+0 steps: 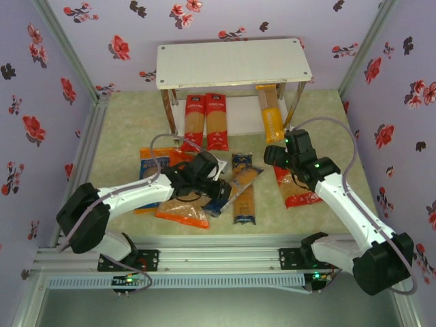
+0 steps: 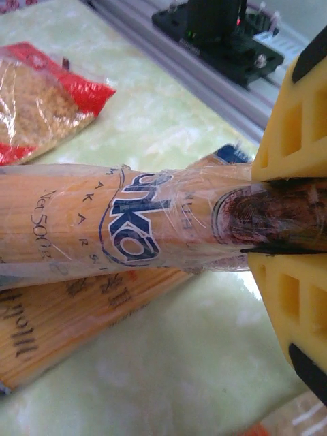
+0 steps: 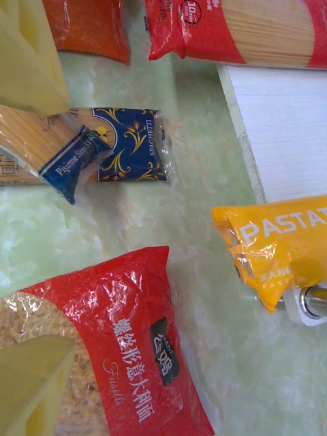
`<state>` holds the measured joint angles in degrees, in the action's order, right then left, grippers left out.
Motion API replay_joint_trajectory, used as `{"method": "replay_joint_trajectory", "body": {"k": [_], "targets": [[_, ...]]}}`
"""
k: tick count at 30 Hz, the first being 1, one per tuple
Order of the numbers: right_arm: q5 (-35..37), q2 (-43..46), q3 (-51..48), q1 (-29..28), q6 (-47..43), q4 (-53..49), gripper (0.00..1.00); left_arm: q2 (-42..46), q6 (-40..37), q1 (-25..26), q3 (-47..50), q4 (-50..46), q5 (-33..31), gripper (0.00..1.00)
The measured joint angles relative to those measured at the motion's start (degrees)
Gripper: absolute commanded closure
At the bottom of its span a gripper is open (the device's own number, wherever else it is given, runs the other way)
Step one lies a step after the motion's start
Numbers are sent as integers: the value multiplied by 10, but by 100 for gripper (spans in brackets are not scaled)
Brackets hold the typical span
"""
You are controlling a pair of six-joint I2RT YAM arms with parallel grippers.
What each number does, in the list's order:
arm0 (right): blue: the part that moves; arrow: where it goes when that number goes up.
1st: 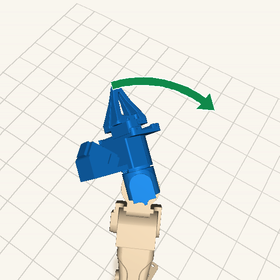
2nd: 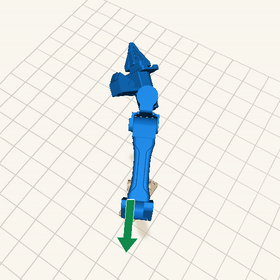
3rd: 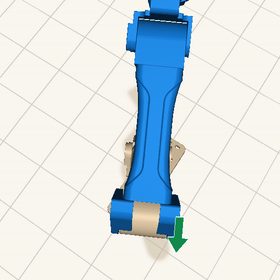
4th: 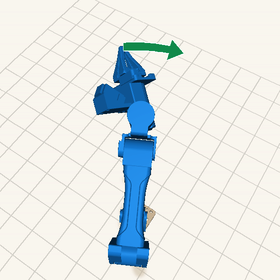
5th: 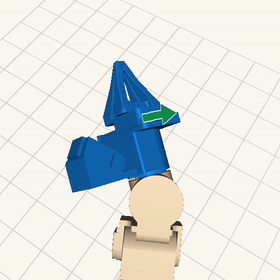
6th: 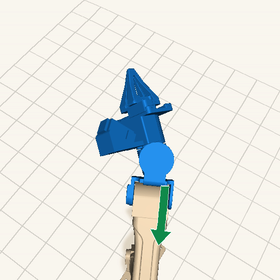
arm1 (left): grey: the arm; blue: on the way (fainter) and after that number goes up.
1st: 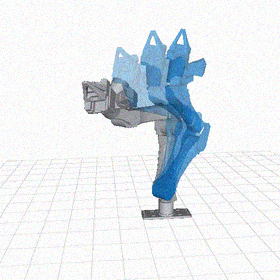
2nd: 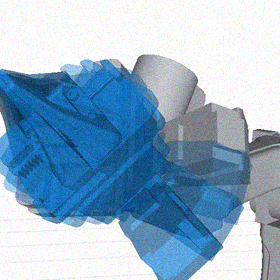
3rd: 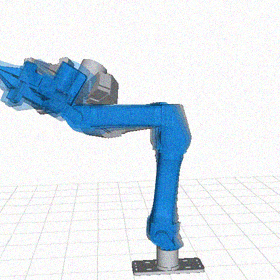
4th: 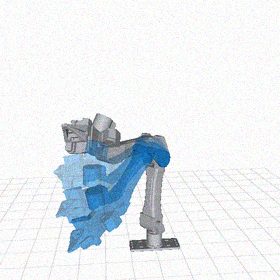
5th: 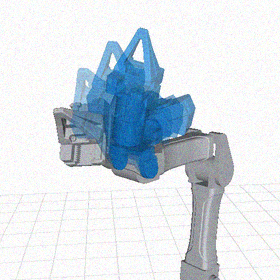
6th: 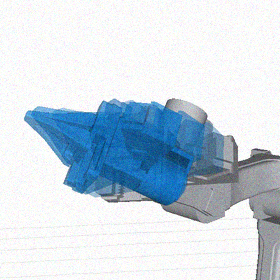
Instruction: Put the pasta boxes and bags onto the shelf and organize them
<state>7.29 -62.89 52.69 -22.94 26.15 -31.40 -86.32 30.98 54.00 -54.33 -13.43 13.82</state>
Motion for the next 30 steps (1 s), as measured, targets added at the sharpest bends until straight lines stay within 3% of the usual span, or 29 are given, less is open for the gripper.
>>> {"method": "replay_joint_trajectory", "body": {"k": [5, 14, 17, 27, 30], "targets": [[0, -5, 0, 0, 0, 0, 16, -63, -28, 10, -32, 1, -12, 98], [0, -5, 0, 0, 0, 0, 15, -122, -47, 12, -52, 10, 23, 52], [0, -5, 0, 0, 0, 0, 15, -138, -54, 12, -52, 10, 38, 42], [1, -5, 0, 0, 0, -2, 16, -163, -63, 15, -52, 15, 73, 26], [2, -5, 0, 0, 0, -2, 15, -164, -68, 21, -54, 9, 76, 25]]}}
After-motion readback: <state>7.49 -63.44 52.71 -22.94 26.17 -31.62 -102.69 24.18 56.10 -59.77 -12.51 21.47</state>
